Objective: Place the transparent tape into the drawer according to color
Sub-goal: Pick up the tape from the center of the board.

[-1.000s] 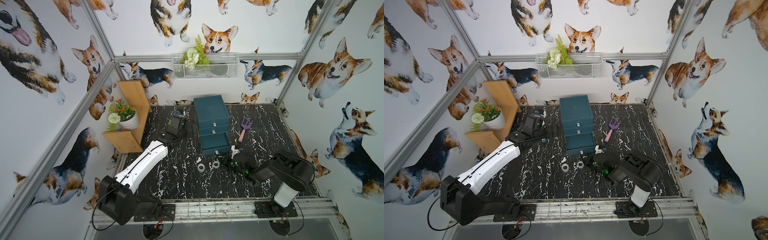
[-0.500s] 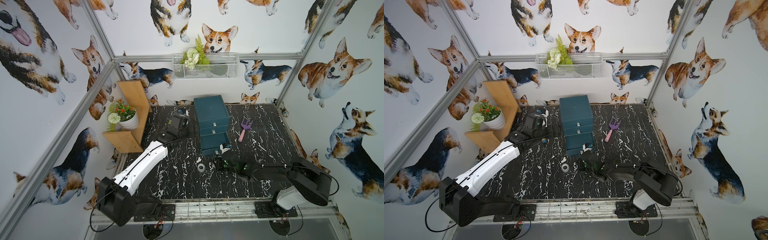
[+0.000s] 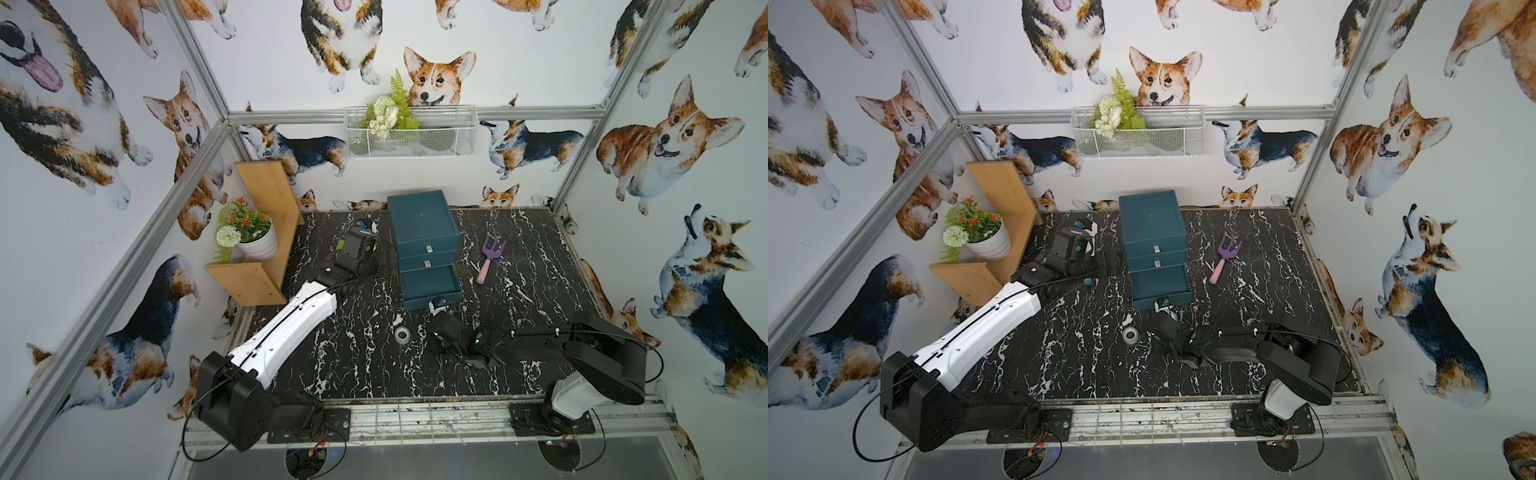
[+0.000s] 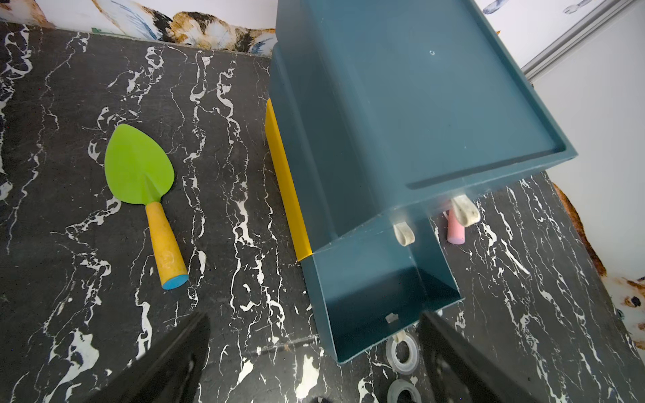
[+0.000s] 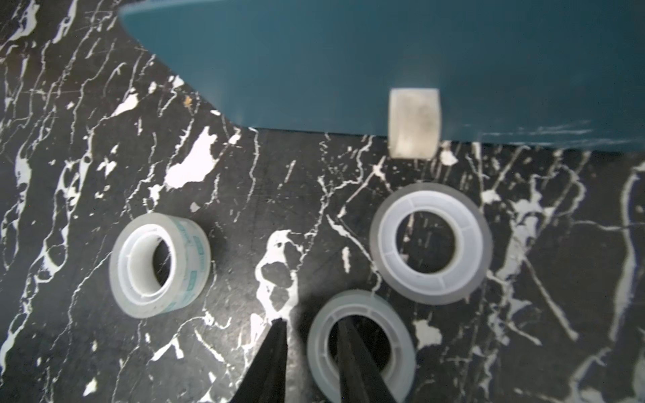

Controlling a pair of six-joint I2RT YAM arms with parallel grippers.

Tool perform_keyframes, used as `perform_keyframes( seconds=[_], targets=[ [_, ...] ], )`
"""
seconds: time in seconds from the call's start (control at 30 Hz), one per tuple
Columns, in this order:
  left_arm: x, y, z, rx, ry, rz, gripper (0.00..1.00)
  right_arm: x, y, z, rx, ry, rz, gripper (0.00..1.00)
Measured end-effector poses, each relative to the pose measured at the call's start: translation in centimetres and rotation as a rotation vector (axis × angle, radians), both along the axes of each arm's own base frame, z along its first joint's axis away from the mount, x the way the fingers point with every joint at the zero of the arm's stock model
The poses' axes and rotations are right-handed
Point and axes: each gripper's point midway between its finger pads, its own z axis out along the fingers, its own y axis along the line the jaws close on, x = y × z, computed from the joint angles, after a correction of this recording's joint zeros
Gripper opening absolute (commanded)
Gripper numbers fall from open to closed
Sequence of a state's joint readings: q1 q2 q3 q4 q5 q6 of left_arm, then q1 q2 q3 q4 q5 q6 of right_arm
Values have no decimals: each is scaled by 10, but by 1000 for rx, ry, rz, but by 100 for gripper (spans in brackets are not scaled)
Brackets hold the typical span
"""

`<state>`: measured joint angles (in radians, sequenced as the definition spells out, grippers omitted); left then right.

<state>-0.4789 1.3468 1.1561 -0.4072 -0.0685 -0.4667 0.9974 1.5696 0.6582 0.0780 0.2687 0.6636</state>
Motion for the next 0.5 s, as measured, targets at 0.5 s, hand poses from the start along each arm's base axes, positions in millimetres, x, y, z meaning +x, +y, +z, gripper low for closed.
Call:
perform_keyframes(
  seconds=[0.5],
  targets=[
    [0, 0, -1, -1, -1, 0, 99, 6, 0, -11, -175, -17, 28, 17]
  ],
)
